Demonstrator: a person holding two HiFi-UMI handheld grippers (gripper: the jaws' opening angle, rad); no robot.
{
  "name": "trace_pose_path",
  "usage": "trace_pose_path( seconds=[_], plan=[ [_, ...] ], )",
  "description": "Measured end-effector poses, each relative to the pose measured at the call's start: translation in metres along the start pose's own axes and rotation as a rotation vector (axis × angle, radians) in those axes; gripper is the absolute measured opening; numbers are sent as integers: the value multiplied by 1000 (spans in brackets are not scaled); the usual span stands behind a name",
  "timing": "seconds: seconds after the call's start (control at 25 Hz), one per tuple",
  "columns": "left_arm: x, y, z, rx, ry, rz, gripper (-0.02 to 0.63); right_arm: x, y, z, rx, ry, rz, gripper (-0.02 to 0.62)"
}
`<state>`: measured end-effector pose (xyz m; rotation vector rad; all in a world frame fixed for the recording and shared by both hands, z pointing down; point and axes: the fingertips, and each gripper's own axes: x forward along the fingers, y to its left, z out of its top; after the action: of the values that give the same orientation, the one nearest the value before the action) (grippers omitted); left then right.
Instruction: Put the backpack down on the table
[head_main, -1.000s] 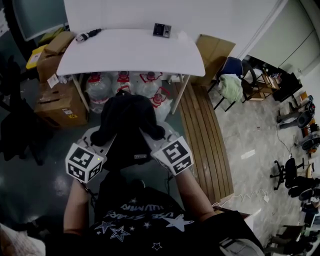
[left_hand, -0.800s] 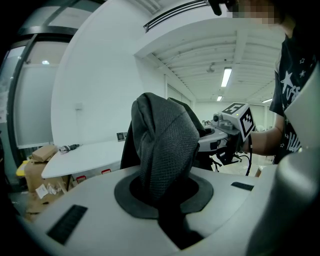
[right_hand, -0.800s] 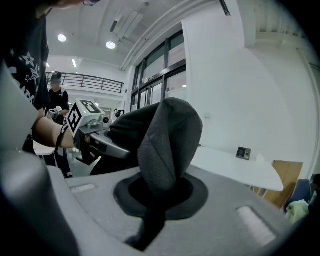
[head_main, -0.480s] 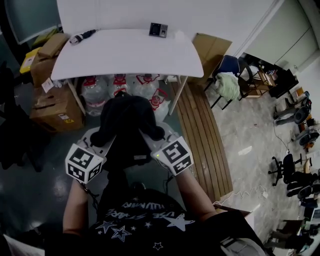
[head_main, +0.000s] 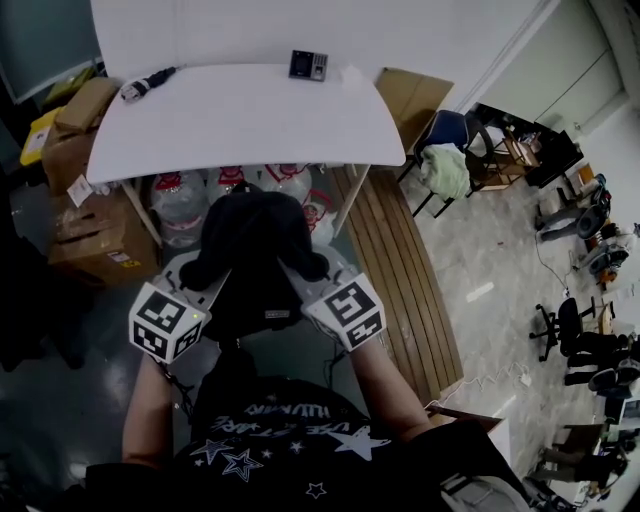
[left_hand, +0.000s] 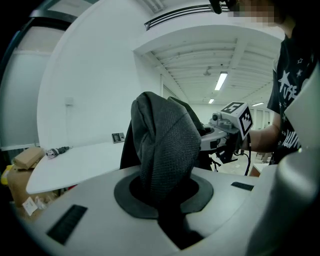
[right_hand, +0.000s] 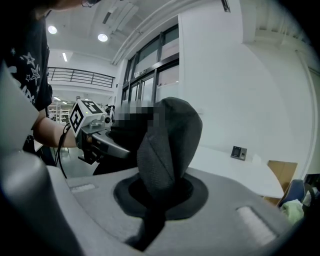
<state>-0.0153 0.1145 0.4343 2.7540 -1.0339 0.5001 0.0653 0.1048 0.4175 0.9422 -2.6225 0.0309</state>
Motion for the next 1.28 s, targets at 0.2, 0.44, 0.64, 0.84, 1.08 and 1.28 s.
trace_pose_path(
  seconds=[0.2,0.44,0.64,0.84,1.08,1.28],
  plan=[
    [11,44,5,21,3,-22,52,39,-17,13,8,-5,-17,15],
    [15,90,22,37,-12,-31,52,75,-37,35,-5,-15,-41,15],
    [15,128,24,42,-24,-58,52,108,-41,52,-11,-4,-55,15],
    [16,157,26,60,-29,-85,52,134,-45,62,0,0,-87,15],
    [24,181,25,67,-22,-129,52,155,-53,63,10,19,-115,15],
    [37,197,29,54,-21,-120,52,169,-70,65,11,27,-112,15]
  ],
)
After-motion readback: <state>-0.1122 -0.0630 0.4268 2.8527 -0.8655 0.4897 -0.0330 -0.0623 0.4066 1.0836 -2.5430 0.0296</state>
